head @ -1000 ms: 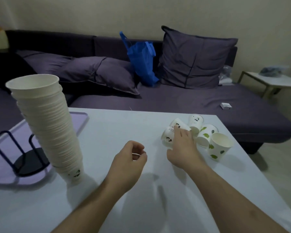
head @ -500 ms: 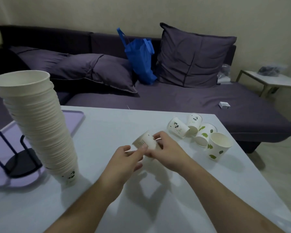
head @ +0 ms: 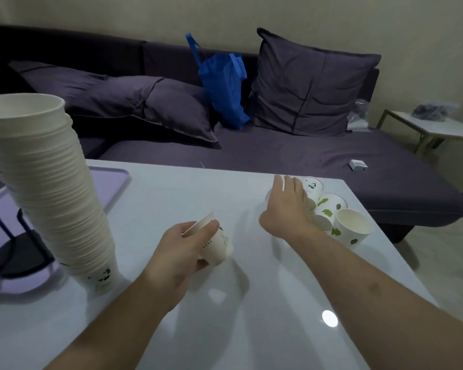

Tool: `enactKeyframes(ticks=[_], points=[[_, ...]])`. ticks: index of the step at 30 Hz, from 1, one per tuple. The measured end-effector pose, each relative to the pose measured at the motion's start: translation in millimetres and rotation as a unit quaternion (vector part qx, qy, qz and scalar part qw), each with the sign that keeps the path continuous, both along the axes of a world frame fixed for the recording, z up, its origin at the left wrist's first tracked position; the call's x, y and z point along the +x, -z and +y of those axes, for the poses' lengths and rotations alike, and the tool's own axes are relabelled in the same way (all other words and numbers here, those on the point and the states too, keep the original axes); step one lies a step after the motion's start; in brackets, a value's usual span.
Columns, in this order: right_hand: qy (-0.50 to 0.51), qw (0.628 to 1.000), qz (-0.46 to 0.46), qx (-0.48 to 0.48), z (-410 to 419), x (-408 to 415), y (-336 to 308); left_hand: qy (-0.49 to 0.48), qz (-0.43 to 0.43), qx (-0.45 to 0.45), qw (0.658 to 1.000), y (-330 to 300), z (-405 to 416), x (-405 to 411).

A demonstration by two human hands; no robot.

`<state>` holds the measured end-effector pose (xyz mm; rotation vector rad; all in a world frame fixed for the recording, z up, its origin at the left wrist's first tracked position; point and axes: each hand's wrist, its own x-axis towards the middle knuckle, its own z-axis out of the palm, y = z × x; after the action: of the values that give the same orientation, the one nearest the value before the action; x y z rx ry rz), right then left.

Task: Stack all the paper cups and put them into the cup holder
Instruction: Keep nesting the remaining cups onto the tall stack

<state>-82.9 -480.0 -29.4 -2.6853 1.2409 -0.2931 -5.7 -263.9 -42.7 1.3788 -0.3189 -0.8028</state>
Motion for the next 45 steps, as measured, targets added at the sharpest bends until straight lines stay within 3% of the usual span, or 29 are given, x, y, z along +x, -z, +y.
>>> enactKeyframes(ticks=[4, 8, 16, 21, 26, 32, 39, 45], points=[[0.031, 0.994, 0.093, -0.042, -14, 3, 9, 0.001, 0.001, 0.012, 1.000, -1, 2, 3], [0.029, 0.995, 0.062, -0.067, -7, 2, 20, 0.002, 0.011, 0.014, 1.000, -3, 4, 5], [-0.005, 0.987, -0.078, 0.141, 30, -8, 24, -0.028, -0.015, 0.031, 0.999, -13, 13, -3], [-0.053, 0.871, -0.250, 0.419, 88, -27, 1, -0.040, -0.050, 0.024, 0.998, -44, 37, -16], [-0.154, 0.795, -0.338, 0.480, 135, -36, -33, -0.035, -0.144, 0.027, 0.989, -79, 69, -26], [-0.148, 0.697, -0.484, 0.507, 176, -43, -59, -0.041, -0.256, -0.025, 0.965, -146, 113, -38], [-0.145, 0.704, -0.479, 0.503, 203, -39, -53, -0.167, -0.359, -0.113, 0.911, -222, 156, -15], [-0.152, 0.712, -0.463, 0.505, 204, -28, -46, -0.224, -0.398, -0.076, 0.886, -211, 160, 29]])
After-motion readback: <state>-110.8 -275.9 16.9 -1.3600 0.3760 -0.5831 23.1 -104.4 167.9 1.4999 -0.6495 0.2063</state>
